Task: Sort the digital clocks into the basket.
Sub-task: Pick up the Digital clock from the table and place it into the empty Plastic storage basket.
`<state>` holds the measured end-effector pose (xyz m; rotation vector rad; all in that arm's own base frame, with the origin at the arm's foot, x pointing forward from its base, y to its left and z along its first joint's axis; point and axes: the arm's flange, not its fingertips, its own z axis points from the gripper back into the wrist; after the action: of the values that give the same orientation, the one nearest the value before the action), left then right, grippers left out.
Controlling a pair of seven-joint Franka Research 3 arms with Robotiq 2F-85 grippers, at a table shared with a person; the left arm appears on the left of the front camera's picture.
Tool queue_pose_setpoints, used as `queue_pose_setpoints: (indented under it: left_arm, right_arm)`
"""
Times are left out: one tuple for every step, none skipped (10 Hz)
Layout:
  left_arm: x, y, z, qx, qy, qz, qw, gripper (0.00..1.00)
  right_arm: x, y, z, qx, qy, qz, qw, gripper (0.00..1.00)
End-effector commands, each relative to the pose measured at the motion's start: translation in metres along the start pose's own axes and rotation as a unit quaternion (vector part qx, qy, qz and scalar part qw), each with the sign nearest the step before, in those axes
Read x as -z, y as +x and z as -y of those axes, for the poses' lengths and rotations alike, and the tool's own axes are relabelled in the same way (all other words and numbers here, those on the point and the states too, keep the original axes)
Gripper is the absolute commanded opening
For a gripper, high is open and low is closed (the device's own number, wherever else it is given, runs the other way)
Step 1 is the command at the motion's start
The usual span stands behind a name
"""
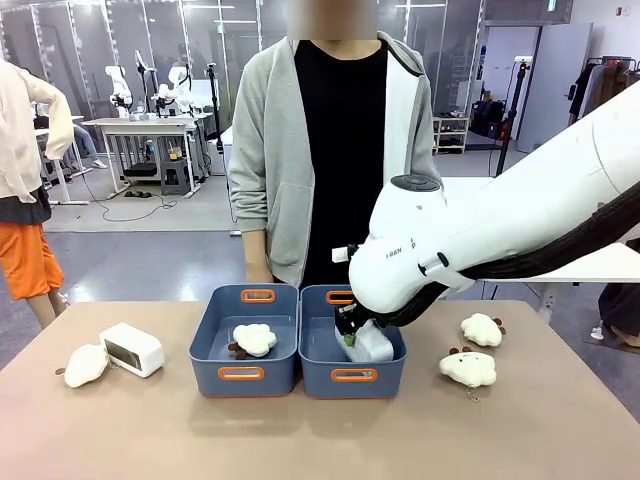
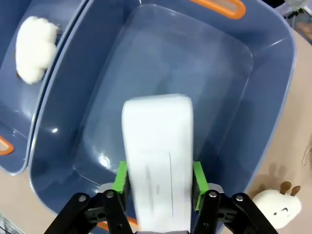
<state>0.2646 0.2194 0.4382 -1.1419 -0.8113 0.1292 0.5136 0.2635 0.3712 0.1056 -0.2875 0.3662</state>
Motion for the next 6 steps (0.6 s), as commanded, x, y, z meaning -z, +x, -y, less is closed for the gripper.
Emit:
queue_pose_setpoints:
  left_arm:
    - [-0.001, 0.001, 0.001, 0.003, -0.01, 0.003, 1.0, 1.0]
    - [-0.001, 0.001, 0.001, 0.003, -0.01, 0.003, 1.0, 1.0]
    - [-0.001, 0.001, 0.001, 0.003, -0.01, 0.003, 1.0, 1.0]
    - [-0.001, 0.001, 0.001, 0.003, -0.01, 0.003, 1.0, 1.0]
    - [-0.001, 0.001, 0.001, 0.003, -0.01, 0.003, 1.0, 1.0]
    - [-0.001, 0.001, 0.001, 0.003, -0.01, 0.003, 1.0, 1.0]
  right_arm:
    - [-0.015, 0.008, -0.011, 0.017, -0.018, 0.008, 1.0, 0.75]
    - [-0.017, 0.006, -0.01, 0.019, -0.017, 0.007, 1.0, 0.84]
    - [-0.018, 0.003, -0.008, 0.02, -0.017, 0.004, 1.0, 0.93]
    - [-0.028, -0.007, -0.006, 0.021, -0.012, 0.009, 1.0, 1.0]
    - [-0.044, -0.018, -0.002, 0.027, -0.005, 0.003, 1.0, 1.0]
    - [-0.055, -0.027, 0.001, 0.025, 0.001, -0.012, 1.0, 1.0]
